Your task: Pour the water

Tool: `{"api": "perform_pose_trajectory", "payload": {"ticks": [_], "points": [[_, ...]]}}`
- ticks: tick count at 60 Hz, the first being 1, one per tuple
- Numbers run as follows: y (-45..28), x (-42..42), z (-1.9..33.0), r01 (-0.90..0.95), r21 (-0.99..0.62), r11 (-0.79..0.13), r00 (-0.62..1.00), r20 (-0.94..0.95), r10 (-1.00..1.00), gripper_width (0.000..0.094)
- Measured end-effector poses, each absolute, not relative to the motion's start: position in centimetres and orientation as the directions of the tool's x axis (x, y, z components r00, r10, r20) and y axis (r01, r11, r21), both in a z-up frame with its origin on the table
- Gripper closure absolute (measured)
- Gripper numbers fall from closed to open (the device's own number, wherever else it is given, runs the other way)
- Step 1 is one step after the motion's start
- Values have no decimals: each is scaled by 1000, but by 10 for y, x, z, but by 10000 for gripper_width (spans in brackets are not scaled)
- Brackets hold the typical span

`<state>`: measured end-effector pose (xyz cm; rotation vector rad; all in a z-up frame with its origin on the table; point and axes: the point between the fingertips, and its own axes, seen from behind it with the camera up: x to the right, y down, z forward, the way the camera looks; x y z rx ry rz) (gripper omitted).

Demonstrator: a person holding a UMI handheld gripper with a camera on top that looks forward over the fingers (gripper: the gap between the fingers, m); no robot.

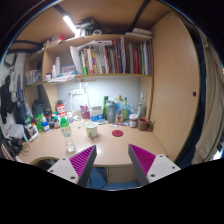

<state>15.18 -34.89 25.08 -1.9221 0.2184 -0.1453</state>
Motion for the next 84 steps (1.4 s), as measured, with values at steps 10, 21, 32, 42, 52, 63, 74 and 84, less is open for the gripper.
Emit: {"api": "perform_pose_trajectory", "payload": {"ticks": [10, 21, 32, 42, 52, 63, 74, 84], "points": [[-376, 119, 268, 26, -955, -297, 975, 90, -204, 209], [-402, 104, 261, 2, -947, -321, 965, 86, -248, 211], [-393, 102, 241, -35, -949, -313, 965, 48, -256, 199], [-346, 83, 202, -54, -953, -298, 976, 13, -219, 184], [-258, 32, 159, -73, -955, -287, 992, -40, -120, 184], [-143, -34, 115, -36, -961, -273, 999, -39, 7, 184], [-48, -65, 79, -35, -962, -272, 998, -47, 36, 184], [-1, -72, 65, -44, -964, -261, 998, -53, 27, 444]]}}
